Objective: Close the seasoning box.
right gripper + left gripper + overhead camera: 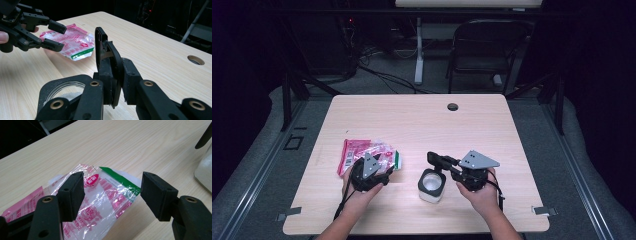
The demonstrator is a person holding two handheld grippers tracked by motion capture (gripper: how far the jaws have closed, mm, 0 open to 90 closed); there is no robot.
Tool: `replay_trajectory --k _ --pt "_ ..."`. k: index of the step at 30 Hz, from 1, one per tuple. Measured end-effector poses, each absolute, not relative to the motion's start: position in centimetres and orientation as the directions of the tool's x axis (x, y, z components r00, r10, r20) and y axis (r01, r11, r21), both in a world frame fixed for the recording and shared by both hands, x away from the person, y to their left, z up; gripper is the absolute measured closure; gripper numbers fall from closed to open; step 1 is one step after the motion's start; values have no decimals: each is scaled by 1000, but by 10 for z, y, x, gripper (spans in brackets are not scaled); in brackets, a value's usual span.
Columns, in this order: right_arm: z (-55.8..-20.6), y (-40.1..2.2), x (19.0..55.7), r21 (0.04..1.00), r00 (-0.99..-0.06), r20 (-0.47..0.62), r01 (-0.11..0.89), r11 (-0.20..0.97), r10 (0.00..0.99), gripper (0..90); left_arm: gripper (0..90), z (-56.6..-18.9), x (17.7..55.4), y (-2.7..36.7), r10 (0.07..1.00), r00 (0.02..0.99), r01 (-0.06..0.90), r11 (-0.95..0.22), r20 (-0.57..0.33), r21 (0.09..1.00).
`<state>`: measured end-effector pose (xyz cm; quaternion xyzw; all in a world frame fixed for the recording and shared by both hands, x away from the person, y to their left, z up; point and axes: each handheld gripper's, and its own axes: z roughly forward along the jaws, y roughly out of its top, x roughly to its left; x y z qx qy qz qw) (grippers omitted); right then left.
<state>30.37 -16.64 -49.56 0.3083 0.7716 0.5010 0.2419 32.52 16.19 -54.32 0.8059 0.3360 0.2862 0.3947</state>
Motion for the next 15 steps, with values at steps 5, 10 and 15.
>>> replay_trajectory --k 5,10,15 --pt "-495 -165 300 918 -694 -88 221 328 715 799 358 -543 326 160 766 613 313 -462 195 830" --pt "-495 -162 296 918 -695 -100 212 336 712 800 358 -543 327 159 763 617 313 -464 194 829" --pt "-495 -160 293 915 -700 -113 203 348 706 795 358 -543 327 158 763 618 310 -461 192 832"
